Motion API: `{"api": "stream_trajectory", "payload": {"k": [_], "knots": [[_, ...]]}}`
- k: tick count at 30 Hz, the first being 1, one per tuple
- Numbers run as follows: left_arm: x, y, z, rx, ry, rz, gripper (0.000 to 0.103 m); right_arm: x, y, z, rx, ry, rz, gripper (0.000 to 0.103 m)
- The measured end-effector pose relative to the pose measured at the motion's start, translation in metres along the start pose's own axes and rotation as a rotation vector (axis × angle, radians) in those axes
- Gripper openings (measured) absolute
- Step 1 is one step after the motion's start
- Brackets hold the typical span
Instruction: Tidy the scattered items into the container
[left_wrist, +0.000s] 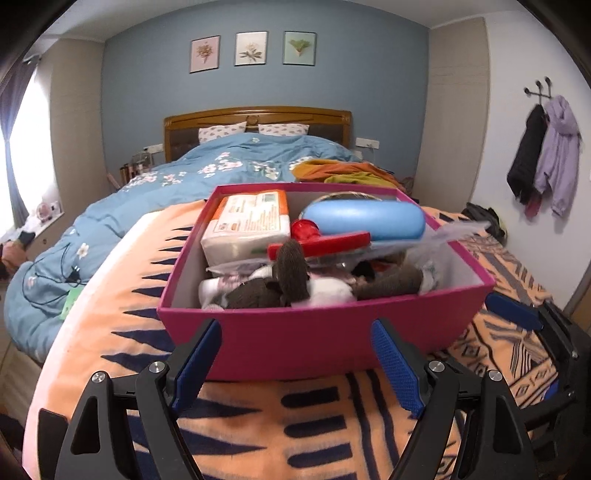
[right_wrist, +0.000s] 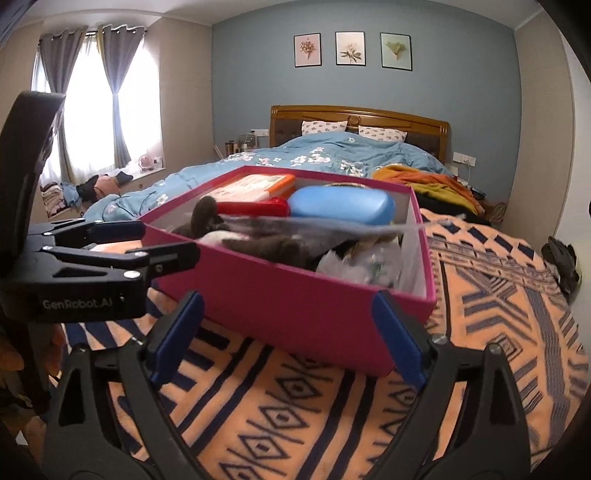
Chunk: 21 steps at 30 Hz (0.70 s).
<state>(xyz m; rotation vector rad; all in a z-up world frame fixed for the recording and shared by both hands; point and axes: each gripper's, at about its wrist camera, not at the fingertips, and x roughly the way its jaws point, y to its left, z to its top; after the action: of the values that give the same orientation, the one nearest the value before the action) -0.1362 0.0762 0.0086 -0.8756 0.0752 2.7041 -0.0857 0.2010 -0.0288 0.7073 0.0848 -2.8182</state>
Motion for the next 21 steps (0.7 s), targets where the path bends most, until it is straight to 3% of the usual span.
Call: {"api": "stream_trajectory", "payload": {"k": [3, 21], "knots": [[-0.006, -0.003, -0.009, 0.011, -0.017, 0.02, 0.099, -0.004, 0.001, -0.003, -0.001, -0.003, -0.012, 0.096], [-0.036, 0.0, -0.036, -0.021, -0.023, 0.064, 0.1, -0.026, 0.018, -0.013, 0.009, -0.016, -0.008, 0.1]]}}
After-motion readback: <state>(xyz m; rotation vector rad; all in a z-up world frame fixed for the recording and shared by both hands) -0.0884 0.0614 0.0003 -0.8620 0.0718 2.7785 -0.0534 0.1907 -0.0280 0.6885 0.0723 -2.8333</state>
